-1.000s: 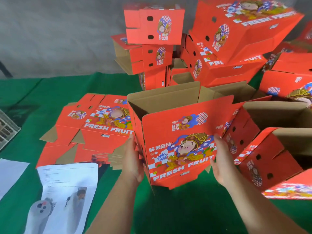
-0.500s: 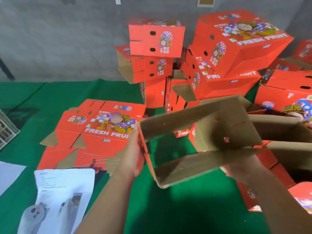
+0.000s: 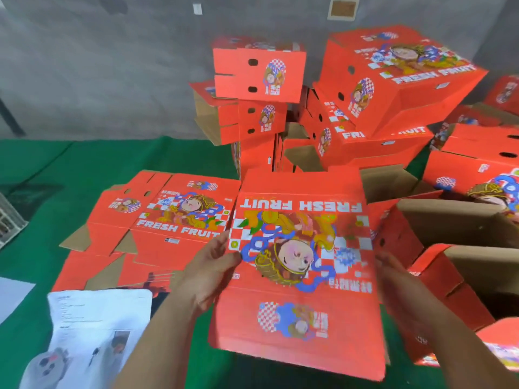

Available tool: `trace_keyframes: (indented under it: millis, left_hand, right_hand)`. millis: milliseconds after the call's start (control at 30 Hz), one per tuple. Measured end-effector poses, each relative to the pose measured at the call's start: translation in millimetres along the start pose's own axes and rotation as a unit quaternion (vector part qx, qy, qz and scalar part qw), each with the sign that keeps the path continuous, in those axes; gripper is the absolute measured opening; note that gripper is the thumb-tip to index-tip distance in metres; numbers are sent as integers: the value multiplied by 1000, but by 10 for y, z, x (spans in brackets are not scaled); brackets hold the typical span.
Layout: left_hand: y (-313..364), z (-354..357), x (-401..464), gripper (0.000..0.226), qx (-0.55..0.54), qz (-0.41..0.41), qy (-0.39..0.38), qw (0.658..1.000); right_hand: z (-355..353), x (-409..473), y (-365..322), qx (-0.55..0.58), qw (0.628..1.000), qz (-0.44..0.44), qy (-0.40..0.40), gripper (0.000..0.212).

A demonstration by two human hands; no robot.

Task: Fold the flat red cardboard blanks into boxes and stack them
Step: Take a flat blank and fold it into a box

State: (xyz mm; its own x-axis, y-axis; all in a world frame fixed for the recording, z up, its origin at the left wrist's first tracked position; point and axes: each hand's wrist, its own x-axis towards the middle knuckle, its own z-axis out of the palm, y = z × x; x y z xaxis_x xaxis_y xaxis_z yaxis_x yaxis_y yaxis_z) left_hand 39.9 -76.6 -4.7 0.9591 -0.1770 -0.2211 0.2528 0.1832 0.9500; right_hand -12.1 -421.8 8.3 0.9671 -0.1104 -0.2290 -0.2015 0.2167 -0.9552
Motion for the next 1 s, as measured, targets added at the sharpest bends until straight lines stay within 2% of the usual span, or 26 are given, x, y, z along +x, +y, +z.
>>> trace_keyframes:
  millis: [67,133,167,267,300,333,367,400,433,500,600,700,800,900,933,1000]
  left_hand:
    - [-62,14,-44,49,15,24,32,999]
    - [-138,86,-83,47,45,58,106,992]
    - [-177,121,-104,47,61,70,141,986]
    - [-249,203,-132,58,85,94,179,976]
    - [-248,226,-145,66,104,105,170,974]
    - [-246,234,-155,74,126,119,158,972]
    - [-221,248,-174,82,147,131,145,970]
    - [-184,257,-201,85,161,139,140,967]
    - [-166,258,-219,84,163,140,142,966]
    - [-146,236,-248,69,141,134,146,970]
    - [-97,190,-276,61,101,114,155,976]
    - [-68,201,-284,59,143,136,155,968]
    - [-84,212,-324,45,188,156,161,956]
    - [-145,143,-322,44,179,181,168,952]
    - [-168,117,-311,41,175,182,173,952]
    - [-193,77,-283,34,176,170,185,952]
  right_hand:
    - [23,56,4,-6,1000,11,-16,44]
    - [49,57,-22,6,999,41,-15,38]
    - [43,67,-8,4,999,29,-13,38]
    - [149,74,-38,-107,991,-38,-71,69]
    - [208,86,-25,-107,988,-59,-93,65]
    - [301,60,-43,-97,986,-67,-115,52]
    - [385,46,-47,-108,987,-76,-88,43]
    - [423,40,-43,-122,987,-95,-49,51]
    - [444,16,-32,-161,979,-120,-28,69]
    - [427,-19,35,-238,956,-167,-29,98]
    - [309,55,188,-294,931,-214,-23,110]
    - [266,103,293,-307,918,-251,-5,101]
    - [190,72,347,-309,921,-236,17,82]
    - [150,56,368,-337,909,-246,20,48]
    - [173,38,374,-343,903,-257,14,43]
    - [245,8,386,-338,906,-256,1,47]
